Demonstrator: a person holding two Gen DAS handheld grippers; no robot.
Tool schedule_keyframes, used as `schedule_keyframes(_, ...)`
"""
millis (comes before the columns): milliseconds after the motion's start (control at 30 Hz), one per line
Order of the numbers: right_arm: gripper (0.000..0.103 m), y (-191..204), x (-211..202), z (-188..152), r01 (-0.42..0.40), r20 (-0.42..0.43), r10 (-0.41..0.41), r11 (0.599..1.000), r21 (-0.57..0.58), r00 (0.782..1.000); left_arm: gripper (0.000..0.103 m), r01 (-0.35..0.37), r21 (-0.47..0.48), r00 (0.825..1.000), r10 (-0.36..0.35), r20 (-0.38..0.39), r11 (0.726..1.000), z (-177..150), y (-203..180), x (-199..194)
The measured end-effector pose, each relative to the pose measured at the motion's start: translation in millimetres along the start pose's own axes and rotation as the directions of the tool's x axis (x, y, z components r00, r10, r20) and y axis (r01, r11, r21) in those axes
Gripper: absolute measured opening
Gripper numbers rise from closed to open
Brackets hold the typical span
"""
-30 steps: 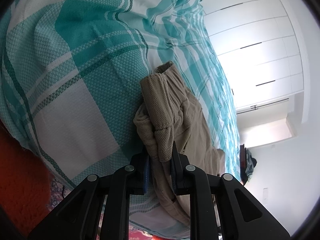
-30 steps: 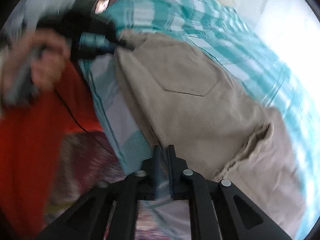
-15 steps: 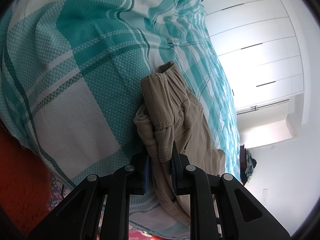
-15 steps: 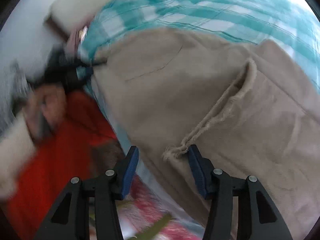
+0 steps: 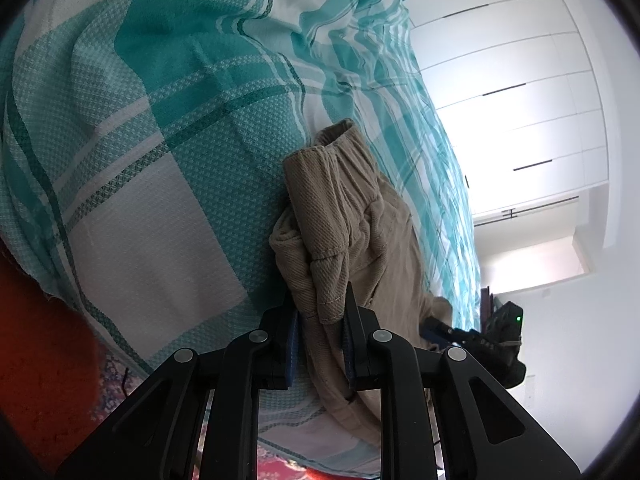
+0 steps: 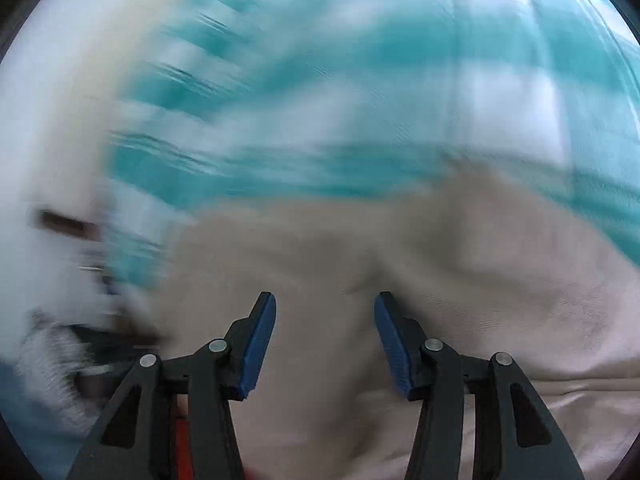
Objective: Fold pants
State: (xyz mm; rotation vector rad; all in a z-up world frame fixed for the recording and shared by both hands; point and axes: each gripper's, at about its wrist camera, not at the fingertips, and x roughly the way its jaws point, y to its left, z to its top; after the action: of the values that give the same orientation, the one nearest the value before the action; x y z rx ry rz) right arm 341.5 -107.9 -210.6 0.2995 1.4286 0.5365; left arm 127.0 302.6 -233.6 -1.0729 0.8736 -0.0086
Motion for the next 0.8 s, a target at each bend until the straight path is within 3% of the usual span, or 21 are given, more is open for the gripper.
schedule_keyframes(67, 0.041, -1, -6, 3, 0.027, 0.071, -0.024, 0.999, -0.032, 0.997, 0.017, 0.000, -0.001, 1.000, 0.000, -0.003, 1.000, 0, 0, 1)
schedule_keyframes(167, 0.049, -9, -48, 10, 0.012, 0.237, -0.013, 1.000, 0.006, 0.972, 0.017, 0.005, -0.012, 1.000, -0.005, -0.009, 1.000, 2, 2, 4)
schedule_keyframes(233, 0.053, -11, -68, 23, 0.083, 0.282, -0.079, 0.997, -0.004, 0.956, 0.017, 0.007, -0.016, 1.000, -0.007, -0.011, 1.000, 3, 2, 5)
schedule_keyframes(300, 0.054, -10, -71, 39, 0.181, 0.251, -0.158, 0.981, -0.074, 0.955, 0.017, 0.005, -0.015, 1.000, -0.005, -0.012, 1.000, 4, 1, 6)
schedule_keyframes(400, 0.053, -11, -46, 49, 0.272, 0.125, -0.255, 0.952, -0.138, 0.959, 0.017, 0.006, -0.017, 1.000, -0.006, -0.010, 1.000, 4, 1, 7)
schedule_keyframes(433, 0.053, -13, -40, 48, 0.316, 0.111, -0.302, 0.936, -0.155, 0.947, 0.017, 0.007, -0.017, 1.000, -0.007, -0.010, 1.000, 4, 2, 7)
schedule_keyframes(500, 0.060, -22, -25, 46, 0.438, 0.102, -0.427, 0.882, -0.171, 0.899, 0.018, 0.006, -0.016, 1.000, -0.007, -0.009, 1.000, 4, 2, 7)
schedule_keyframes(533, 0.060, -26, -23, 46, 0.444, 0.105, -0.432, 0.884, -0.147, 0.896, 0.018, 0.006, -0.015, 1.000, -0.006, -0.010, 1.000, 4, 2, 7)
schedule_keyframes(600, 0.060, -22, -36, 41, 0.425, 0.172, -0.405, 0.899, -0.102, 0.898, 0.018, 0.007, -0.014, 1.000, -0.007, -0.013, 1.000, 4, 2, 8)
schedule_keyframes(700, 0.060, -1, -64, 26, 0.332, 0.238, -0.291, 0.930, -0.158, 0.927, 0.018, 0.008, -0.019, 1.000, -0.009, -0.016, 1.000, 5, 3, 9)
schedule_keyframes(800, 0.061, 11, -90, 2, 0.127, 0.199, -0.087, 0.973, -0.195, 0.976, 0.018, 0.009, -0.019, 1.000, -0.009, -0.016, 1.000, 5, 3, 9)
